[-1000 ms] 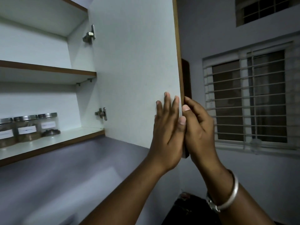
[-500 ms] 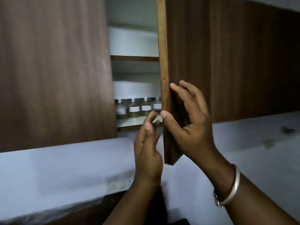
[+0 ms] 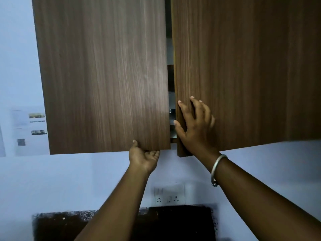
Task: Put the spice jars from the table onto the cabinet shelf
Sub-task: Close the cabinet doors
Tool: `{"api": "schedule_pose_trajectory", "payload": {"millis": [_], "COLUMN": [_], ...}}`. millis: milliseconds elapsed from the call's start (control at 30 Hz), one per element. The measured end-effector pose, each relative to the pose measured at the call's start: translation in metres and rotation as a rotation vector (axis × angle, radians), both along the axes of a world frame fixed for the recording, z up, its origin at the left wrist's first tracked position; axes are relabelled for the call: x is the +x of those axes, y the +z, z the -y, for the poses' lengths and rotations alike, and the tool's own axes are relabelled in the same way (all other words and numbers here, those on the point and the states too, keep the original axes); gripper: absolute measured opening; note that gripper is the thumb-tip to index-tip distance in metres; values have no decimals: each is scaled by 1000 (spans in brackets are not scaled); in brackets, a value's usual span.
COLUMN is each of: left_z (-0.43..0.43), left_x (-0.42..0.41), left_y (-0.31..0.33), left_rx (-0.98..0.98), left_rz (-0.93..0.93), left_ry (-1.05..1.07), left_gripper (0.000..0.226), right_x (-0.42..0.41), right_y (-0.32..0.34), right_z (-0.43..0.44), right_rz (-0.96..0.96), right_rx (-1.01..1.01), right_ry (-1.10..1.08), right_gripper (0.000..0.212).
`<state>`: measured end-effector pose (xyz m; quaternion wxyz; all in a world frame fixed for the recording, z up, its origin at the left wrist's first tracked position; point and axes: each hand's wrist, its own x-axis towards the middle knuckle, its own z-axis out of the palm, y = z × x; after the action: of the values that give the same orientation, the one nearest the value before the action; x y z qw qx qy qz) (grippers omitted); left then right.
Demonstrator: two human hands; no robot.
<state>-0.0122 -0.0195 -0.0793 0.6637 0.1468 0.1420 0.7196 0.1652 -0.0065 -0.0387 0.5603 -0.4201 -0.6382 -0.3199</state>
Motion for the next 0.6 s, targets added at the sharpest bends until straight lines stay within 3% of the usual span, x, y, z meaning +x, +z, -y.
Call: {"api": "schedule_pose_trajectory", "payload": {"millis": [300,600], "left_z": [-1,-19], "left_x": [-8,1], "left_y": [-6,2], "left_rx": [-88,-132], "left_rz": [-184,-306], "left_ry": [68,120], "left_gripper": [69,73], "right_x": [-14,-22], "right_y": [-10,-21], "right_z": [-44,-67], "right_rz": [8,111], "right_rx": [-78,-169], "right_ry": [-66,-101], "right_gripper": [64,94]}}
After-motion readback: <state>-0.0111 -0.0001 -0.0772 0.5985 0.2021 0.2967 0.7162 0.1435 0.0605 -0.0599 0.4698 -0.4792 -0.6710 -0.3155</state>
